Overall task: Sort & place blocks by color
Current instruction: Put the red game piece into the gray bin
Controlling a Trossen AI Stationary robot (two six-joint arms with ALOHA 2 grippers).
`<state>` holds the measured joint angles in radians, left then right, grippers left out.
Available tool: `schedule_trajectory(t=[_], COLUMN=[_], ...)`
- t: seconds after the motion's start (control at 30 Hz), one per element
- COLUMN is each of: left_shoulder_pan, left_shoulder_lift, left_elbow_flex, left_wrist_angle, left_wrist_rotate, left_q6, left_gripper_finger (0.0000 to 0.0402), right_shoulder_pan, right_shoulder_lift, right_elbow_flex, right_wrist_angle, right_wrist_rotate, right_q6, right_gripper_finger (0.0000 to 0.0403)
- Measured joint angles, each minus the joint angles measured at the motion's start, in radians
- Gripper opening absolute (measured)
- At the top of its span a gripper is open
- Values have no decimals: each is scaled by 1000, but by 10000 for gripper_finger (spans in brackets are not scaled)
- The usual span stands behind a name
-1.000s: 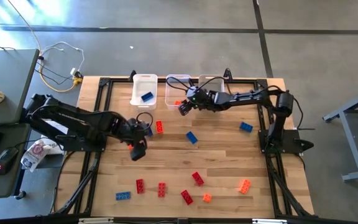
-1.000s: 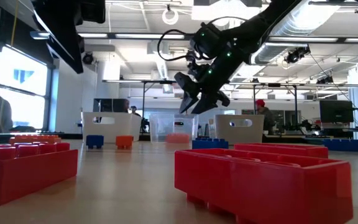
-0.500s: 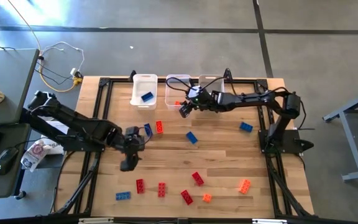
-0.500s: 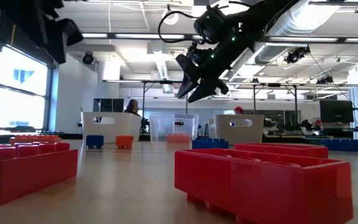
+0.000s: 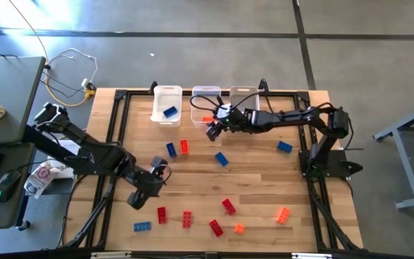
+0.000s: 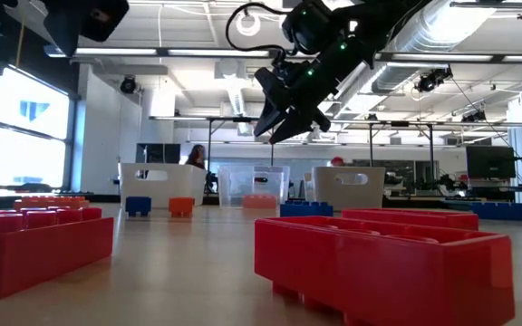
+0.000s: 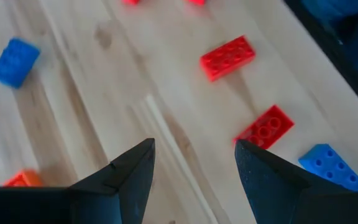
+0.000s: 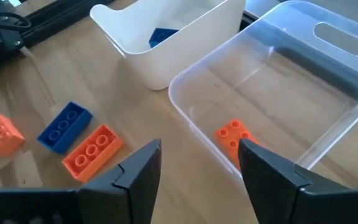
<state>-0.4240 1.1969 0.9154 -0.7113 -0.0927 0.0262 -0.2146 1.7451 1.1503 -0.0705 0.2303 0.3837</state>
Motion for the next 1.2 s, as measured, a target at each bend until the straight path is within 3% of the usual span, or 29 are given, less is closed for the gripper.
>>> schedule_trajectory(t=[0.5, 0.67, 1.2], left_shoulder_pan=[-69, -98, -168], left_shoulder_lift=[1, 7, 219], left_elbow_flex=[0, 0, 0], left_wrist_angle=[93, 92, 142], left_wrist_rotate=[15, 15, 44], left_q6=[64, 57, 146], left_gripper_finger=[211, 211, 211], right_shoulder_pan=[28, 29, 125], right_shoulder_lift=[-2, -2, -2], right_elbow_flex=[0, 0, 0], right_wrist_angle=[0, 0, 36], right_wrist_rotate=[-6, -58, -88], right_q6=[32, 88, 161], right_gripper_finger=[199, 199, 199])
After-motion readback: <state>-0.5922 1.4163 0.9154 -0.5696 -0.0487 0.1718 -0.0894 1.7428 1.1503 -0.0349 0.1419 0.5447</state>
